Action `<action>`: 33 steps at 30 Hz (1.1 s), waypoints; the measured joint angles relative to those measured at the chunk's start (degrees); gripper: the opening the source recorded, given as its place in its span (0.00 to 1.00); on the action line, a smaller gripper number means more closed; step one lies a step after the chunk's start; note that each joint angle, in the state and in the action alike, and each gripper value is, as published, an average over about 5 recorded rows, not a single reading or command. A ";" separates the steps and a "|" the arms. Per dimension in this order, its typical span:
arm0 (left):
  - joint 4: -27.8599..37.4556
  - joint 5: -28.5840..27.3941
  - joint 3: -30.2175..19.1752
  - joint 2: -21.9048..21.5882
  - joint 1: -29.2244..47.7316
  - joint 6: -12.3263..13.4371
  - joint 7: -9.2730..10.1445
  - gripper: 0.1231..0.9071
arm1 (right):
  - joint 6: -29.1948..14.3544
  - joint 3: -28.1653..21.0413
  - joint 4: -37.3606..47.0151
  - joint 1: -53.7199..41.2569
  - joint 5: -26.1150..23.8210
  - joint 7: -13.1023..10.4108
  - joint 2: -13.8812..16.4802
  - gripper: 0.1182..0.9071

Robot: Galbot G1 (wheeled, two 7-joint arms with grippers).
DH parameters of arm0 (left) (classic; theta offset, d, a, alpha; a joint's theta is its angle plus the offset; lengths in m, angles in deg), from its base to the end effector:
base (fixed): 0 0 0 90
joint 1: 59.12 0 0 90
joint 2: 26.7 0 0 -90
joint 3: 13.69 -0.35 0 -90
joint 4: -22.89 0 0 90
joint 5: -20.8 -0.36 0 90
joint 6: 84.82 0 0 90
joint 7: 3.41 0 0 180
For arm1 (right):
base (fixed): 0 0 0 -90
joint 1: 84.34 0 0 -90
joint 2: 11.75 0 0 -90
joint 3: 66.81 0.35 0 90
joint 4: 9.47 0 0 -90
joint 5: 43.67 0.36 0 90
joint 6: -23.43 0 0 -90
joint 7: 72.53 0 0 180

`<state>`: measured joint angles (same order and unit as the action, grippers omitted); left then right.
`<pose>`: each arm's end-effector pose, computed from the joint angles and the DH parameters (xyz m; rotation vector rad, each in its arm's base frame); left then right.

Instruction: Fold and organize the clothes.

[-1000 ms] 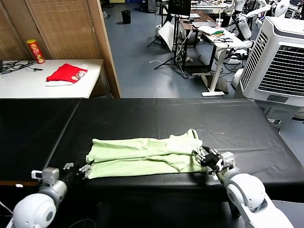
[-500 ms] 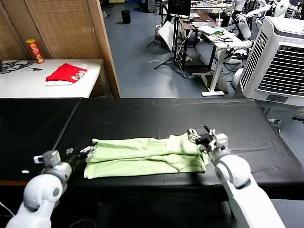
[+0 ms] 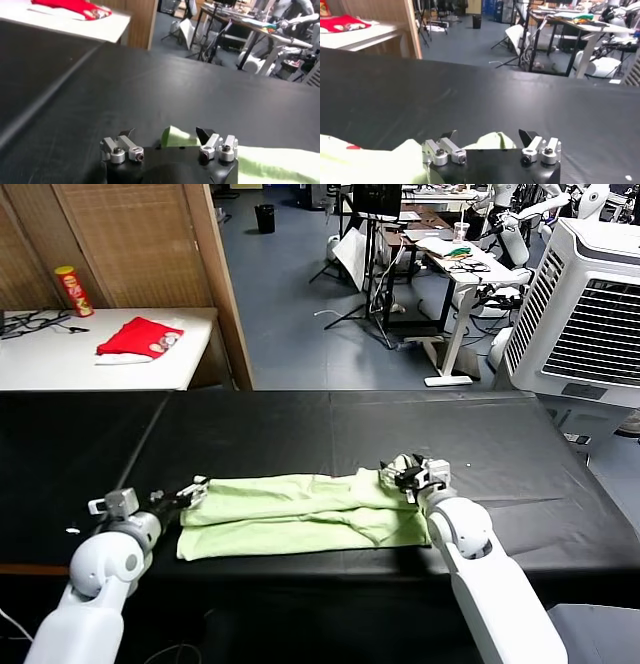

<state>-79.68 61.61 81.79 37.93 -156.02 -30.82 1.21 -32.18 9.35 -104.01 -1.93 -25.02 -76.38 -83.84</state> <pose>0.3195 0.1467 -0.2714 -0.0346 -2.6085 0.2956 0.3893 -0.0172 -0.2834 0.2471 -2.6655 0.1174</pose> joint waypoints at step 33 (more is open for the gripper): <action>1.34 -5.13 -0.40 3.98 1.02 4.64 -0.74 0.52 | -7.69 0.87 2.46 2.22 -9.38 -3.05 -4.63 0.10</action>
<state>-78.33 56.47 81.39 41.91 -155.01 -26.17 0.47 -39.87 10.22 -101.55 0.30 -34.40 -79.43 -88.47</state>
